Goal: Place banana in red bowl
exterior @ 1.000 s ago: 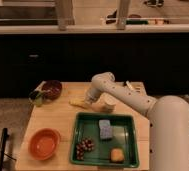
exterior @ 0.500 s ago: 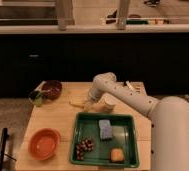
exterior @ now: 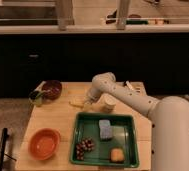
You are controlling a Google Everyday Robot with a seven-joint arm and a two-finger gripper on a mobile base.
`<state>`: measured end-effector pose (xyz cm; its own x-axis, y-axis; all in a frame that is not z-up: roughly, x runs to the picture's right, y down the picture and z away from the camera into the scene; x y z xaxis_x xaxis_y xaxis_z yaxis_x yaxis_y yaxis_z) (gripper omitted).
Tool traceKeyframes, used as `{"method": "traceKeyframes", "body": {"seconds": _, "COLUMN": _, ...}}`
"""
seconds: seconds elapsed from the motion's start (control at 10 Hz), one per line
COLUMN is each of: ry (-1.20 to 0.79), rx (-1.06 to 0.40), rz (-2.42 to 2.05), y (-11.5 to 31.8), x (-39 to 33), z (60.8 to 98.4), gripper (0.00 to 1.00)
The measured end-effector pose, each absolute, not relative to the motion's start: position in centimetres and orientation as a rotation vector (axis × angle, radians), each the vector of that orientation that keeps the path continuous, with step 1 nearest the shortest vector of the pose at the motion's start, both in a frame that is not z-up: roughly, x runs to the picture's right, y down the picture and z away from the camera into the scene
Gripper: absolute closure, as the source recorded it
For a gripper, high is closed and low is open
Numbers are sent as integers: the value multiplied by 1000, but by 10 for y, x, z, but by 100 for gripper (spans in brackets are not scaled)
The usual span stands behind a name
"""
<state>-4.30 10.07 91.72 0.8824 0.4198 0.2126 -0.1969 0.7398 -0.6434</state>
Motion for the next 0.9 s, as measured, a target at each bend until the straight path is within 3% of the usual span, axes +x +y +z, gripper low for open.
{"method": "traceKeyframes", "body": {"seconds": 0.3, "ry": -373, "rx": -659, "rz": 333, "y": 100, "x": -49, "z": 916, "gripper": 28}}
{"method": "traceKeyframes", "body": {"seconds": 0.4, "ry": -379, "rx": -663, "rz": 327, "y": 101, "x": -53, "z": 917, "gripper": 35}}
{"method": "traceKeyframes", "body": {"seconds": 0.9, "ry": -394, "rx": -676, "rz": 315, "y": 104, "x": -57, "z": 922, "gripper": 86}}
